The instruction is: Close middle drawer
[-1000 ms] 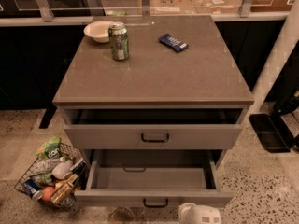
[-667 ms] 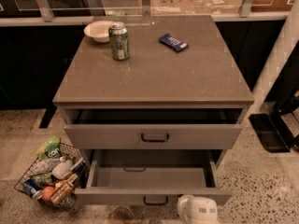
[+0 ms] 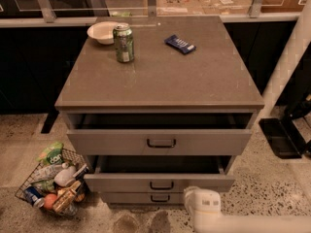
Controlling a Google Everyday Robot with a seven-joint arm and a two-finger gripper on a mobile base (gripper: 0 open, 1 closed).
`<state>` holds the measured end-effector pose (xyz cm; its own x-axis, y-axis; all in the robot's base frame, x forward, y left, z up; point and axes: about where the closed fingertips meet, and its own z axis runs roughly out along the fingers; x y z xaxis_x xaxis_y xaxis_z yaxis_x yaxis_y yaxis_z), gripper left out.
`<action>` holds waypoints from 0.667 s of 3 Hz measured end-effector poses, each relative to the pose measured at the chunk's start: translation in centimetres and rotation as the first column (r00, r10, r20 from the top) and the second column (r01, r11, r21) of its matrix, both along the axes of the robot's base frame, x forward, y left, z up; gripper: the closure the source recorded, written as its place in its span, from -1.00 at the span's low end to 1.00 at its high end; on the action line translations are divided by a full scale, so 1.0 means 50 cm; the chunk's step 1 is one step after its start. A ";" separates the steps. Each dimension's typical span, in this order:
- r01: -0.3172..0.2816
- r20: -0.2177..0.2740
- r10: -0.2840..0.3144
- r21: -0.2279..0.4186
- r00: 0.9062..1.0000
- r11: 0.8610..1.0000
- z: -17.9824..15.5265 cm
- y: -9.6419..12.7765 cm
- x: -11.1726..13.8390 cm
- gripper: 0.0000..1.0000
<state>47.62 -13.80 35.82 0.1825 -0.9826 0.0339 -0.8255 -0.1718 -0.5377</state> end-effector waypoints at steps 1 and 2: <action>-0.027 0.061 0.030 -0.050 0.998 0.998 0.008 -0.006 0.110 1.00; -0.027 0.061 0.030 -0.050 0.998 0.998 0.008 -0.005 0.106 1.00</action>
Offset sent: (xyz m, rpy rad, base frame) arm 0.1796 -0.0126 0.0154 -0.1694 -0.1919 0.0856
